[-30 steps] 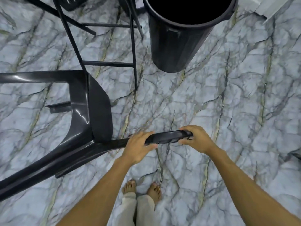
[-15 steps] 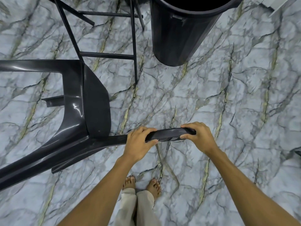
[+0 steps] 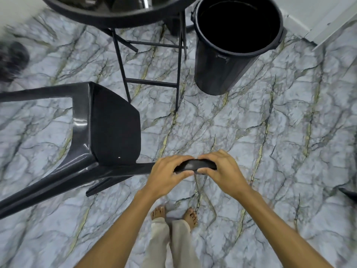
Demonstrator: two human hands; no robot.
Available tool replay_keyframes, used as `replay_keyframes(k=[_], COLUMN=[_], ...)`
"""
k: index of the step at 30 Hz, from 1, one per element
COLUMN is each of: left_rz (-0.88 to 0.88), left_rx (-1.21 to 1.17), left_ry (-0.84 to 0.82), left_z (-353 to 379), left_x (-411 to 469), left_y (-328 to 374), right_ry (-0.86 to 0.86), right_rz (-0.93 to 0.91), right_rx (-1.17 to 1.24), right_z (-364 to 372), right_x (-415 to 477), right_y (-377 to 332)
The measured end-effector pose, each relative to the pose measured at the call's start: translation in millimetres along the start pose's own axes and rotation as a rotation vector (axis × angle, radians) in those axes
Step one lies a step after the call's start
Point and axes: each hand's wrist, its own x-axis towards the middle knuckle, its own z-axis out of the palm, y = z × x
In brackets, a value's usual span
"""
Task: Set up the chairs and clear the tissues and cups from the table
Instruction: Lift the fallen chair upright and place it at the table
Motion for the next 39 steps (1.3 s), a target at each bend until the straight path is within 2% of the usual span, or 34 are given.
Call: replay_keyframes(k=[6, 13, 19, 27, 31, 35, 39], left_rz=[-0.041, -0.06, -0.041, 0.037, 0.074, 0.041, 0.041], left_rx=[-0.268, -0.36, -0.445, -0.432, -0.401, -0.448, -0.442], left_ry=[0.058, 0.118, 0.15, 0.003, 0.015, 0.054, 0.091], left_z=[-88.7, -189.6, -261.9, -323.1, -351.6, -374.4, -394.1], left_x=[-67.9, -150.7, -209.8, -247.5, -266.3, -289.1, -312.0], left_y=[3.4, -13.9, -38.0, -41.3, -40.0, -51.6, -62.7], right_ry=[0.062, 0.039, 0.138, 0.235, 0.21, 0.034, -0.052], right_rz=[0.053, 0.087, 0.017, 0.045, 0.03, -0.048, -0.071], right_rx=[0.193, 0.425, 0.379, 0.349, 0.317, 0.287, 0.24], right_z=[-2.2, 14.0, 44.0, 80.2, 95.1, 94.2, 90.8], right_x=[-24.9, -59.9, -75.7, -73.6, -70.7, -71.6, -75.9], right_y=[-111.2, -216.8, -300.8, -386.8, -420.5, -436.6, -440.2])
